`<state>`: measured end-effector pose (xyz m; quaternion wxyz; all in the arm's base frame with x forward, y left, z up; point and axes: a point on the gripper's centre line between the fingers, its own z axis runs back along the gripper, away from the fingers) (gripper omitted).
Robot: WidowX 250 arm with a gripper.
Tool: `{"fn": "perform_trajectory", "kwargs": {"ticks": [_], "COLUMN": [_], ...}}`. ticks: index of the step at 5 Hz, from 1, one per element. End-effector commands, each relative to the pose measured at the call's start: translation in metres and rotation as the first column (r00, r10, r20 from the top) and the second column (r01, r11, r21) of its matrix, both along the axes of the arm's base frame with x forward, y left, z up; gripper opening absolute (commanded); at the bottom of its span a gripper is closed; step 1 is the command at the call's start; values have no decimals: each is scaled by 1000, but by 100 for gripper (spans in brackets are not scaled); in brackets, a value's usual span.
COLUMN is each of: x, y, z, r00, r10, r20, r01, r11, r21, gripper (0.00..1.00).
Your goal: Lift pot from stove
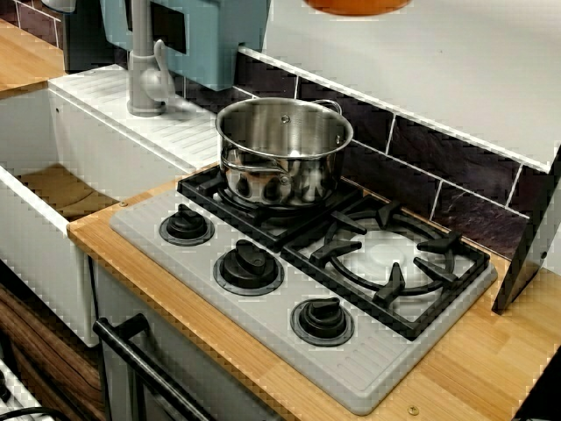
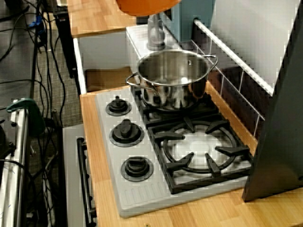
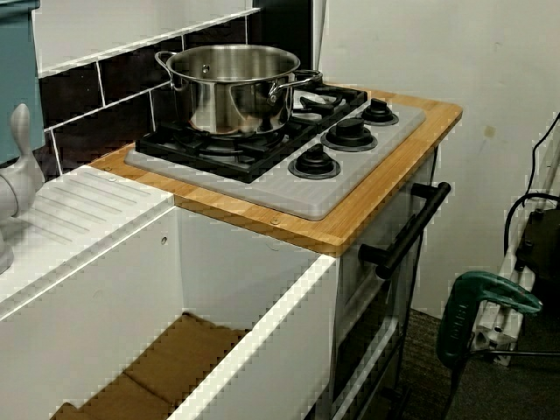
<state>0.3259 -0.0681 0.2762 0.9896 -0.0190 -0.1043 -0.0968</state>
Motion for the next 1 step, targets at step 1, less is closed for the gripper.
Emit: {"fn": "perform_trajectory", "kwargs": {"ticks": [1], "x": [-12], "y": [-7], "z": [31], "r00": [995], "r10": [2], "r20": [96], "r01": [1], "r11": [1000], "r21": [-24], "gripper": [0]}}
